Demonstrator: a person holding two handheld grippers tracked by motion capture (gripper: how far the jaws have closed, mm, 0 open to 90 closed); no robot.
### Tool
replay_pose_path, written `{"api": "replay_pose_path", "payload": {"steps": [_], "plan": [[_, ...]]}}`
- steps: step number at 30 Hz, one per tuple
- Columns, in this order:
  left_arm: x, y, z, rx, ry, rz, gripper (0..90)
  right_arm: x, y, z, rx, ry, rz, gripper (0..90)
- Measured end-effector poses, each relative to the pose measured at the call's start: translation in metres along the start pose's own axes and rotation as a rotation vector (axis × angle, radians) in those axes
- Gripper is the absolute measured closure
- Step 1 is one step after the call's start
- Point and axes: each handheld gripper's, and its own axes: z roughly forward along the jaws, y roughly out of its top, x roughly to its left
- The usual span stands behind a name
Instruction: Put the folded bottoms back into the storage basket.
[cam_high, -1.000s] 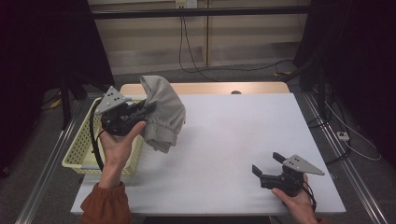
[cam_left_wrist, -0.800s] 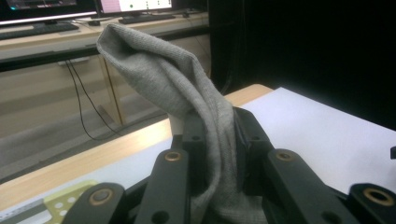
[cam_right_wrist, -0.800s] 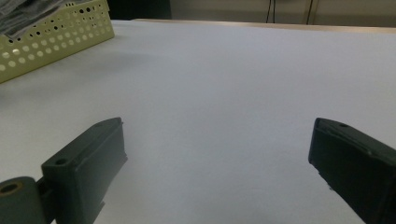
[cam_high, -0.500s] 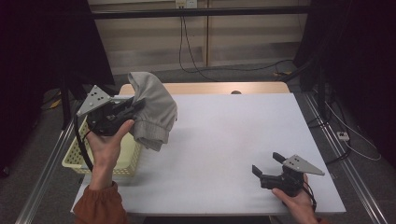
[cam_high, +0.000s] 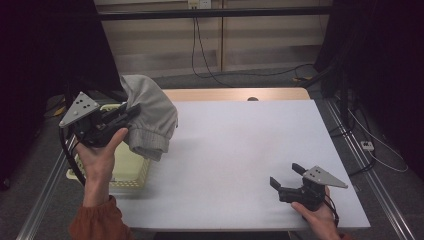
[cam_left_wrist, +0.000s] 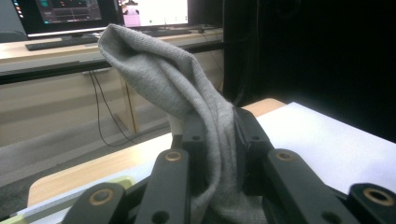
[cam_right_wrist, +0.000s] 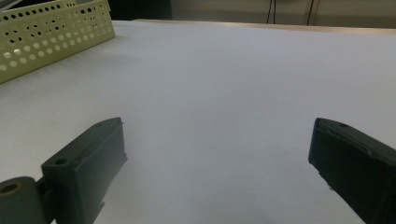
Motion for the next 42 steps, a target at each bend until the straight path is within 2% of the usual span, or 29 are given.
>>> {"api": "replay_pose_path", "payload": {"steps": [19,24,32,38,42], "plan": [[0.020,-0.001,-0.020,-0.010,0.041,-0.034,76.9,0.000,0.000,0.000,-0.002,0.003,0.004,3.3],[0.025,-0.002,-0.026,-0.029,0.062,-0.025,76.9,0.000,0.000,0.000,0.001,0.003,0.000,3.3],[0.040,-0.010,-0.025,-0.003,0.110,-0.051,76.9,0.000,0.000,0.000,0.002,0.003,0.003,3.3],[0.049,-0.016,-0.024,0.023,0.129,-0.063,76.9,0.000,0.000,0.000,0.001,0.003,0.001,3.3],[0.055,-0.020,-0.023,0.046,0.119,-0.076,76.9,0.001,0.000,0.001,0.002,0.004,-0.001,3.3]]}}
